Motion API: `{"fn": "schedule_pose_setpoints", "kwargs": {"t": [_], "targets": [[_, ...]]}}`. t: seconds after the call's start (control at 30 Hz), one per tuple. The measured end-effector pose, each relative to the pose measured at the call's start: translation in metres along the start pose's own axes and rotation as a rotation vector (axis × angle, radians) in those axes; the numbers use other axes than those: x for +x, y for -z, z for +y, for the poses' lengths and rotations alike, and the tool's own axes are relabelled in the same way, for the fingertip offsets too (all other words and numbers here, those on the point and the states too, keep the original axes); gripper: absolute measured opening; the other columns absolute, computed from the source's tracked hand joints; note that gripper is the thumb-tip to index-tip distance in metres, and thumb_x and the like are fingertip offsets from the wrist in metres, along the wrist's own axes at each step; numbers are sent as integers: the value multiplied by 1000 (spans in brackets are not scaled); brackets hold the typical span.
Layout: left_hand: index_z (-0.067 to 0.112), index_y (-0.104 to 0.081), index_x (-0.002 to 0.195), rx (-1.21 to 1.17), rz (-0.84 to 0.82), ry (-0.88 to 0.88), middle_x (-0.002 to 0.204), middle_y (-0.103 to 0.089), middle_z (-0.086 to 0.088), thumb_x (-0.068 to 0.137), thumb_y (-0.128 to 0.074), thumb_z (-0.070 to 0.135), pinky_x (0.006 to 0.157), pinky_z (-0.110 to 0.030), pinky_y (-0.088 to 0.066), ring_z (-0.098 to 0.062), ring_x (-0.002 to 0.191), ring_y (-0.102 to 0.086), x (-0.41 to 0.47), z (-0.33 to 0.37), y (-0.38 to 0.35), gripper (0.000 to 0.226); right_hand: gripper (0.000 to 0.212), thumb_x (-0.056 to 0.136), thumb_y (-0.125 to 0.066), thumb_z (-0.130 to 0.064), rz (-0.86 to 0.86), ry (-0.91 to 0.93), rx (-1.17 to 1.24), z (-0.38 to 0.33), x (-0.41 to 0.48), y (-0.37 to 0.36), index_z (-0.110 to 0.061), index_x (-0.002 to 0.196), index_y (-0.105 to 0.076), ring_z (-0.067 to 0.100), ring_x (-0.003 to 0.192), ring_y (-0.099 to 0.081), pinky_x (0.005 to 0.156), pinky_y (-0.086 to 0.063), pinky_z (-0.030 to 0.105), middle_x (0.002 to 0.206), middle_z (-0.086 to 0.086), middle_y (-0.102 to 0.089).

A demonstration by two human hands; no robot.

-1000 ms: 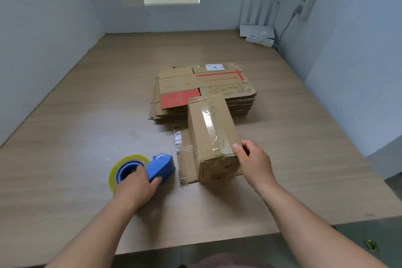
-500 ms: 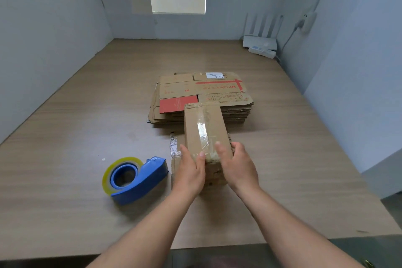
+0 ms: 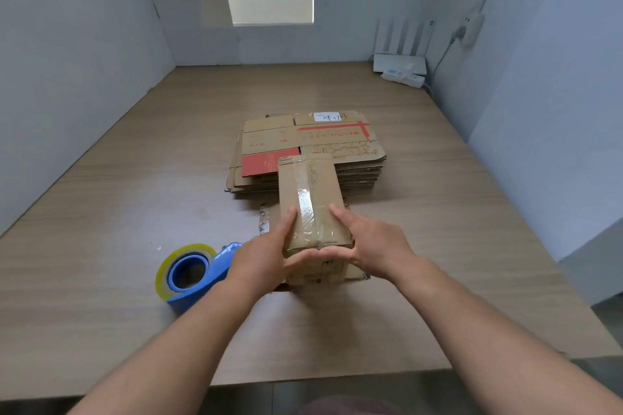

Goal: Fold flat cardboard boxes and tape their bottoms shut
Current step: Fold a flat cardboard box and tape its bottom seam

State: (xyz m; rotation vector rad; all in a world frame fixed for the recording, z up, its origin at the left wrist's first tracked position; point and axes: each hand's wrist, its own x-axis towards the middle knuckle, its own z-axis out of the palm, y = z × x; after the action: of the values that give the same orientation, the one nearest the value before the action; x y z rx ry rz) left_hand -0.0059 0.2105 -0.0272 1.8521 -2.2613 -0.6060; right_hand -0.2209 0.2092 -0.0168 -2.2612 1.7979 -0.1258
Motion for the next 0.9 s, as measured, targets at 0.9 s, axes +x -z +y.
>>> {"fn": "schedule_pose_setpoints", "kwargs": {"t": [0.9], "targets": [[43,-22,148,-294,19,-17,128,-62,1,94,-56,40,90,-22,-46,-10,110,-60,-14,-25,-6,64,53,90,-53,-48,105,301,-168,8,-3,2,-27,138,-43,23,103,-54,71,-43,32,110,1,-61]]}}
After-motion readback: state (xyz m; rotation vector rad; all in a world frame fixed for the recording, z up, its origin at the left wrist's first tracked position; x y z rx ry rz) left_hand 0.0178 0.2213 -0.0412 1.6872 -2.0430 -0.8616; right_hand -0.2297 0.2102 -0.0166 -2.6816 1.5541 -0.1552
